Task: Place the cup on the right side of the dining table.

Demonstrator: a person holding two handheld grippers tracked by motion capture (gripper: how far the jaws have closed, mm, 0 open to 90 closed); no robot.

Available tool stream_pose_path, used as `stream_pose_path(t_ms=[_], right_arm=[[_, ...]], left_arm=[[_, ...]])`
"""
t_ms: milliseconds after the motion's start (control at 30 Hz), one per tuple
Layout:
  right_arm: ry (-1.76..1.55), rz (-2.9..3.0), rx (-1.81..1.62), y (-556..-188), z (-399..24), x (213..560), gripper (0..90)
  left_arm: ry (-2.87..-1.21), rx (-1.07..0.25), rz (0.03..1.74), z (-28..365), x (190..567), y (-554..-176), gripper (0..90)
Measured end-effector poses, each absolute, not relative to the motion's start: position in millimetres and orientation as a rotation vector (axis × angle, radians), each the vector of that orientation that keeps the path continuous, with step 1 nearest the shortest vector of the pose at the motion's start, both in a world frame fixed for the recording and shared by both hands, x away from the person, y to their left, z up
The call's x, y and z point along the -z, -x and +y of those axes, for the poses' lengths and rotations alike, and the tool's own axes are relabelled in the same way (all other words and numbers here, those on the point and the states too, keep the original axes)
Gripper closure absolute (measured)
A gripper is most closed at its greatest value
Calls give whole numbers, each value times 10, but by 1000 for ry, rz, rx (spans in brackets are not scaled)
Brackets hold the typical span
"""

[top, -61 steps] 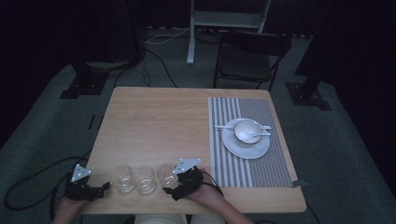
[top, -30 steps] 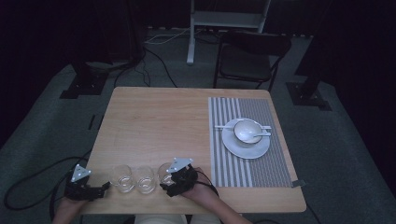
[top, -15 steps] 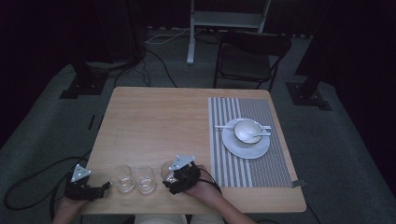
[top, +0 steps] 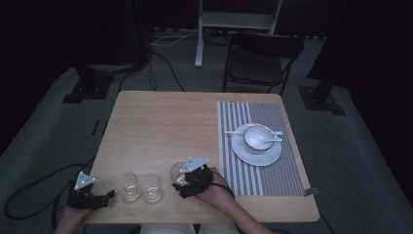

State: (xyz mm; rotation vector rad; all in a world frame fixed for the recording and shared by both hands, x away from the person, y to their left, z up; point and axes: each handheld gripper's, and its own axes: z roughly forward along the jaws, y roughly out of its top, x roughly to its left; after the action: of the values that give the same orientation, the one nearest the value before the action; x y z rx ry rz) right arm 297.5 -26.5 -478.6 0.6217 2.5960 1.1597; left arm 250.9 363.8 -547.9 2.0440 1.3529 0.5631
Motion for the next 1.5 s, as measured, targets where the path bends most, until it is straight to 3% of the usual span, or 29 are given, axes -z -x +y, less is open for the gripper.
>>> stream_pose_path(t_ms=[867,1500], right_arm=[[-624,2501,-1255,-3118,-402,4308,195],[-721,2400,-1296,-3512,-660,3928,195]], left_arm=[[-2045,-564,1351,3639,5479,-2510,8],[-2044,-563,1351,3639,5479,-2510,8]])
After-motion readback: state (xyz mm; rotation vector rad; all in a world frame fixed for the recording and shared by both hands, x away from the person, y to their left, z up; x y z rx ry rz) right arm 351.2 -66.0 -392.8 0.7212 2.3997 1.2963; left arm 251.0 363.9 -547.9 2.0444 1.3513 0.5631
